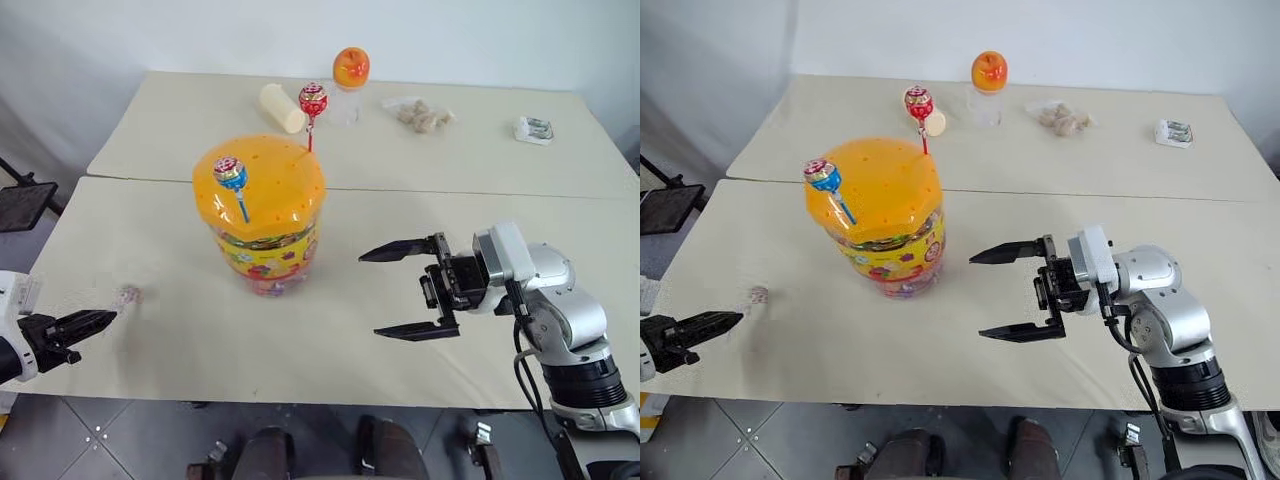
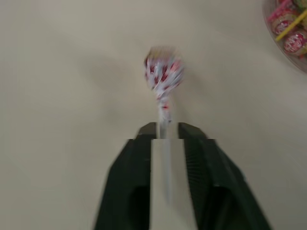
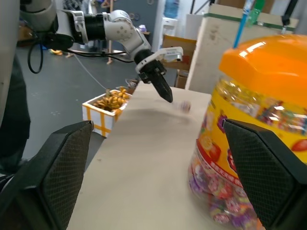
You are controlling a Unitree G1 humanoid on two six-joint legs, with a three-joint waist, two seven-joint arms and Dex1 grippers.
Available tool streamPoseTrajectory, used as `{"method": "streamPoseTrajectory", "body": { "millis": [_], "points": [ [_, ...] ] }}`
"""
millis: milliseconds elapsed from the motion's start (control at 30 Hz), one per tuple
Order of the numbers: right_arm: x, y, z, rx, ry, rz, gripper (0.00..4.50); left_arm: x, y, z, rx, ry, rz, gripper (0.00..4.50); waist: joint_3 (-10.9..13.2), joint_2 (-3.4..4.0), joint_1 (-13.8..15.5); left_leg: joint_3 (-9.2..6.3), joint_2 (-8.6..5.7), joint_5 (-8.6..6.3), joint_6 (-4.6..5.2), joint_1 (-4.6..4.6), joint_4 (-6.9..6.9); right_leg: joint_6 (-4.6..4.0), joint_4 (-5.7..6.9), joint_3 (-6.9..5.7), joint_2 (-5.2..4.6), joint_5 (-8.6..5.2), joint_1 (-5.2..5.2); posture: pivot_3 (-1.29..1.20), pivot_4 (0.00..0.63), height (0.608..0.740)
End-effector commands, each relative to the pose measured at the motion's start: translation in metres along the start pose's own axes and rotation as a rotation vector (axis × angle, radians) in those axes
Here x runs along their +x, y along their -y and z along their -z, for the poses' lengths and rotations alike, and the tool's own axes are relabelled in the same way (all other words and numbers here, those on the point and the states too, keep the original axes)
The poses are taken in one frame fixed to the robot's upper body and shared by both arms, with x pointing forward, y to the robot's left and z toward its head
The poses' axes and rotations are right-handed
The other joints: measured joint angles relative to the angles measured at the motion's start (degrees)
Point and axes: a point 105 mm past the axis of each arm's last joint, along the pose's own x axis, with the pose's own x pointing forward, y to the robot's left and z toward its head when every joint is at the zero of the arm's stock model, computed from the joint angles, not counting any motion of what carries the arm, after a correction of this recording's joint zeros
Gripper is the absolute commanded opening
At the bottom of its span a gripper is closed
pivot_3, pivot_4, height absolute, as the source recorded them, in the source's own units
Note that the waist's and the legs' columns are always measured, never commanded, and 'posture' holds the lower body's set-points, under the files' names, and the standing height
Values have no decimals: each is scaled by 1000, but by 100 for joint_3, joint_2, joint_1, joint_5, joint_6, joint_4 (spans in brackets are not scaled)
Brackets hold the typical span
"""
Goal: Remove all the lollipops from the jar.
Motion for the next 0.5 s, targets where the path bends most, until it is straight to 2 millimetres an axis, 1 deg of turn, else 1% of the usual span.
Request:
{"method": "streamPoseTrajectory", "body": {
  "millis": [33, 67, 133, 167, 233, 267, 333, 367, 433, 500],
  "points": [
    [-4, 17, -16, 4, 76, 123, 4500, -10, 1, -10, 106, -22, 73, 2122, 0, -1, -56, 1, 0, 0, 0, 1, -1, 0, 0, 0, 0, 0, 0, 0, 150, 740],
    [-4, 27, -25, 13, 111, 164, 4500, -13, 3, -22, 153, 32, 114, 2418, 0, 0, -65, 2, 3, 0, 0, 0, 0, -4, 2, -2, 4, -2, 0, 0, 150, 740],
    [-3, 46, -37, 28, 136, 249, 4500, -21, 14, -51, 217, 200, 224, 2944, 10, 17, -73, 12, 5, 0, 0, 2, 2, -6, 1, 1, 6, -3, -2, 0, 150, 740],
    [-1, 57, -41, 49, 134, 303, 4500, -26, 21, -66, 246, 303, 292, 3295, 11, 19, -74, 15, 7, 0, -1, 1, 6, -6, 1, 1, 6, -3, -3, 0, 150, 740],
    [3, 76, -44, 60, 106, 382, 4500, -37, 36, -85, 281, 458, 411, 3785, 11, 19, -78, 18, 14, -1, -3, 0, 11, -10, 8, 0, 7, -6, -7, 0, 150, 740],
    [6, 88, -48, 65, 115, 426, 4500, -41, 49, -97, 286, 554, 480, 3785, 11, 20, -81, 18, 14, -1, -3, 0, 10, -10, 8, 1, 7, -6, -10, 0, 150, 740],
    [13, 104, -55, 70, 146, 471, 4500, -46, 73, -112, 276, 679, 590, 3785, 11, 20, -100, 18, 13, -3, -5, 1, 8, -10, 14, 1, 5, -5, -12, 0, 150, 740],
    [17, 110, -58, 76, 159, 479, 4500, -49, 85, -116, 277, 734, 648, 3785, 10, 20, -113, 16, 13, -3, -6, 0, 6, -10, 16, 0, 5, -5, -15, 0, 150, 740],
    [24, 117, -61, 90, 174, 479, 4500, -48, 103, -119, 257, 784, 724, 3785, 11, 19, -140, 10, 12, -3, -6, -2, 2, -10, 25, -2, 4, -5, -21, 0, 150, 740],
    [30, 122, -60, 100, 177, 475, 4500, -47, 113, -121, 227, 815, 765, 3785, 9, 18, -196, 4, 10, -4, -5, -5, 3, -11, 33, -4, 3, -5, -25, 0, 150, 740]
  ]
}}
